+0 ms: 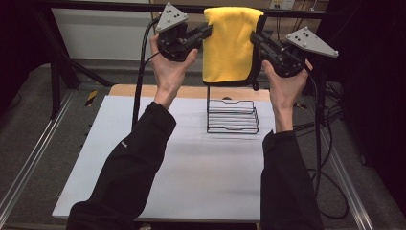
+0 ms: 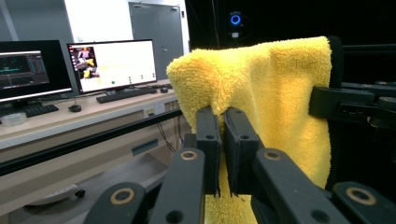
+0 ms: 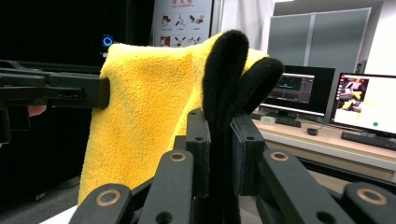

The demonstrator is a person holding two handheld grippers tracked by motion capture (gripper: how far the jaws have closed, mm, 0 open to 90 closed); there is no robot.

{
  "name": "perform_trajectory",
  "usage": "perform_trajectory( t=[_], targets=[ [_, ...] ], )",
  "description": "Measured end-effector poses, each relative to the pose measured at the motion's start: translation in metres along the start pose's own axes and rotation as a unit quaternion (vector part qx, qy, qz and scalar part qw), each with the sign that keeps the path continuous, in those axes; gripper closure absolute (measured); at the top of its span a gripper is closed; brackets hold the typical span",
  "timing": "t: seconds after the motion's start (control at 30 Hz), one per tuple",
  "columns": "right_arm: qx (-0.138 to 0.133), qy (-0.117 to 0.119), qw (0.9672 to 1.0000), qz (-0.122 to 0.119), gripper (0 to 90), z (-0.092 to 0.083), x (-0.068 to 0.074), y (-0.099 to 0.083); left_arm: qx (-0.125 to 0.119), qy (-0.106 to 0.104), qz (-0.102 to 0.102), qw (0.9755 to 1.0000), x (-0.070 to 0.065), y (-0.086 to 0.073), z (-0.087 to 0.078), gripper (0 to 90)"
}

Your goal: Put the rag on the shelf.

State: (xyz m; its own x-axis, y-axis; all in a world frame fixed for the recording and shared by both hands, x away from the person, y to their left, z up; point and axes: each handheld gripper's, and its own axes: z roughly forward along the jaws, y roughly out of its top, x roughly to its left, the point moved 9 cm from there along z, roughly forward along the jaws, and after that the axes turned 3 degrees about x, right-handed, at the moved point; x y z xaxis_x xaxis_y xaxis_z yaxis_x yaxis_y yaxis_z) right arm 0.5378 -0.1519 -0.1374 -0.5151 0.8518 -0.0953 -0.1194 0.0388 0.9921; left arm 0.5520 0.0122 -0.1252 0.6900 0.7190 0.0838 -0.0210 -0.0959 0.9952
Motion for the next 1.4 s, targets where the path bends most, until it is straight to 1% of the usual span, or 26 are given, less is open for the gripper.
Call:
perform_trajectory(
  t=[0.13, 0.23, 0.27, 0.33, 0.4, 0.43, 0.5, 0.6, 0.67, 0.77, 0.83, 0.9, 1.0, 1.07, 1.1, 1.13, 1.2, 1.27, 1.33, 1.4],
  targets=[
    [0.0, 0.0, 1.0, 0.001, 79.9, 0.011, -0.005, 0.002, -0.002, 0.005, 0.004, 1.0, 0.007, 0.002, 0.005, 84.6],
    [0.0, 0.0, 1.0, -0.003, 79.9, 0.018, -0.007, 0.003, -0.006, 0.01, 0.0, 0.9999, 0.014, 0.003, 0.008, 84.6],
    [-0.002, 0.001, 1.0, -0.003, 79.9, 0.021, -0.008, 0.004, -0.002, 0.012, 0.005, 0.9999, 0.017, 0.003, 0.009, 84.6],
    [-0.002, 0.003, 1.0, -0.003, 79.9, 0.027, -0.009, 0.003, -0.001, 0.017, 0.01, 0.9998, 0.021, 0.004, 0.01, 84.6],
    [-0.002, 0.005, 1.0, -0.006, 79.9, 0.032, -0.01, 0.002, -0.003, 0.021, 0.01, 0.9997, 0.024, 0.004, 0.012, 84.6],
    [-0.001, 0.007, 0.9999, -0.008, 79.9, 0.034, -0.011, 0.002, -0.003, 0.024, 0.012, 0.9996, 0.026, 0.003, 0.012, 84.7],
    [0.0, 0.007, 0.9999, -0.009, 79.9, 0.039, -0.013, 0.0, -0.002, 0.024, 0.01, 0.9997, 0.029, 0.0, 0.014, 84.7],
    [0.006, 0.011, 0.9999, -0.01, 79.9, 0.044, -0.013, -0.005, 0.006, 0.031, 0.014, 0.9994, 0.034, -0.006, 0.016, 84.7],
    [0.012, 0.013, 0.9998, -0.012, 79.9, 0.047, -0.012, -0.01, 0.009, 0.032, 0.012, 0.9994, 0.036, -0.01, 0.017, 84.7],
    [0.018, 0.014, 0.9996, -0.016, 79.8, 0.046, -0.011, -0.018, 0.016, 0.027, 0.012, 0.9994, 0.035, -0.019, 0.019, 84.7],
    [0.023, 0.011, 0.9996, -0.013, 79.8, 0.044, -0.013, -0.024, 0.018, 0.021, 0.01, 0.9996, 0.032, -0.025, 0.021, 84.7],
    [0.027, 0.011, 0.9995, -0.013, 79.8, 0.04, -0.014, -0.029, 0.022, 0.019, 0.013, 0.9995, 0.029, -0.03, 0.022, 84.6],
    [0.03, 0.008, 0.9994, -0.011, 79.8, 0.036, -0.018, -0.037, 0.028, 0.017, 0.018, 0.9993, 0.025, -0.034, 0.027, 84.7],
    [0.03, 0.006, 0.9995, -0.005, 79.8, 0.035, -0.021, -0.04, 0.029, 0.019, 0.021, 0.9992, 0.024, -0.034, 0.031, 84.7],
    [0.029, 0.006, 0.9995, -0.001, 79.8, 0.036, -0.023, -0.04, 0.029, 0.02, 0.024, 0.9991, 0.025, -0.032, 0.032, 84.6],
    [0.027, 0.008, 0.9996, -0.002, 79.8, 0.036, -0.024, -0.039, 0.022, 0.021, 0.022, 0.9993, 0.026, -0.029, 0.033, 84.7],
    [0.016, 0.011, 0.9998, -0.001, 79.8, 0.036, -0.022, -0.032, 0.014, 0.025, 0.024, 0.9993, 0.03, -0.023, 0.032, 84.7],
    [0.007, 0.014, 0.9999, -0.006, 79.8, 0.038, -0.019, -0.021, 0.009, 0.031, 0.025, 0.9992, 0.035, -0.017, 0.03, 84.7],
    [0.002, 0.016, 0.9998, -0.011, 79.8, 0.041, -0.016, -0.015, 0.005, 0.037, 0.024, 0.999, 0.042, -0.013, 0.028, 84.7],
    [0.0, 0.018, 0.9998, -0.012, 79.8, 0.046, -0.012, -0.012, 0.008, 0.047, 0.031, 0.9984, 0.048, -0.011, 0.025, 84.7]
  ],
)
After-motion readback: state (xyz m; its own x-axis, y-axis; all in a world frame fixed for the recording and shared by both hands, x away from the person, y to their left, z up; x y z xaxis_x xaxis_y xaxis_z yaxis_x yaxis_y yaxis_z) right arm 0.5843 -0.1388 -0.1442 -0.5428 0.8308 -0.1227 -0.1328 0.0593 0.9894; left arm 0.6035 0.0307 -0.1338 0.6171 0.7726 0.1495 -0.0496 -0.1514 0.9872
